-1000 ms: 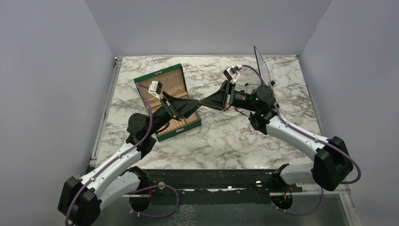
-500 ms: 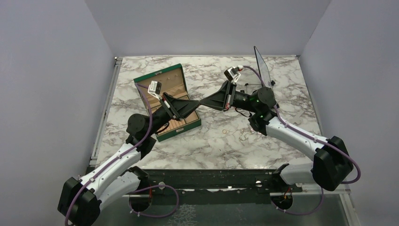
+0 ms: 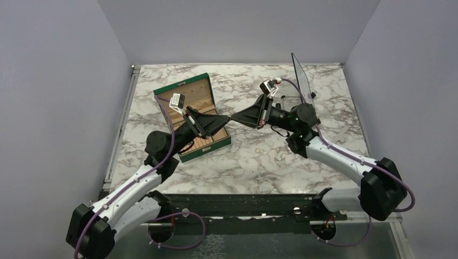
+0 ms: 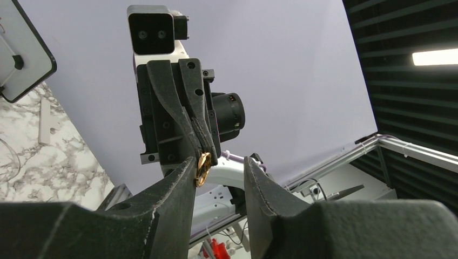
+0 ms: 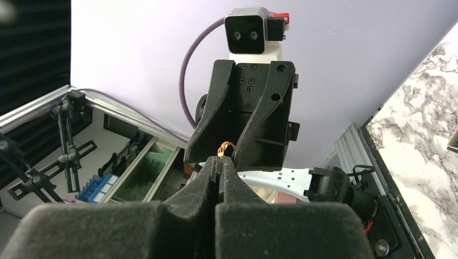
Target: Organize the mixed jewelry
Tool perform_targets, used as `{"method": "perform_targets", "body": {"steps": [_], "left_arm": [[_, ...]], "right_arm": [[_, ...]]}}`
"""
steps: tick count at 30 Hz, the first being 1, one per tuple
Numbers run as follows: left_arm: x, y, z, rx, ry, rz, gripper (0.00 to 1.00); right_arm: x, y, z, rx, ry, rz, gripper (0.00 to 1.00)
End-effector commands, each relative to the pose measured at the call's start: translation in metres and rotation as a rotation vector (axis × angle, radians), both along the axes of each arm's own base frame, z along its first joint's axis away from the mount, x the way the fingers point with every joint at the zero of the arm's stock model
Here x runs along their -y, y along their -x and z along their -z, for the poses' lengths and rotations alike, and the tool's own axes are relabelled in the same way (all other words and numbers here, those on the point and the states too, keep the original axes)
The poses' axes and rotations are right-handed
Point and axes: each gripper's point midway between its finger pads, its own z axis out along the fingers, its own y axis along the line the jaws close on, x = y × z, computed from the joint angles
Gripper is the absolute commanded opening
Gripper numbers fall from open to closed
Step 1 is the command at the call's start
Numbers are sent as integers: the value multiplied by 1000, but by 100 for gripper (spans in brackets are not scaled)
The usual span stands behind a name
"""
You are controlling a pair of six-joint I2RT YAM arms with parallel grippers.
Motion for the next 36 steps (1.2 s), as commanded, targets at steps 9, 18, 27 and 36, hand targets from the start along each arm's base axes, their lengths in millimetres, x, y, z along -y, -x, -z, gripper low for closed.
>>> {"method": "perform_targets", "body": {"steps": [9, 18, 27, 36], "left_arm": [[-6, 5, -6, 42, 16, -24, 32], [-8, -8, 15, -14, -52, -90, 17], [-7, -15, 32, -77, -98, -114, 28], [-5, -20, 54, -174, -129, -103, 50]], "right_arm": [[10, -3, -11, 10, -64, 61, 1], [11, -5, -3, 2, -38, 70, 1], [10, -13, 16, -3, 68, 121, 7], [15, -32, 43, 89, 366, 241, 45]]}}
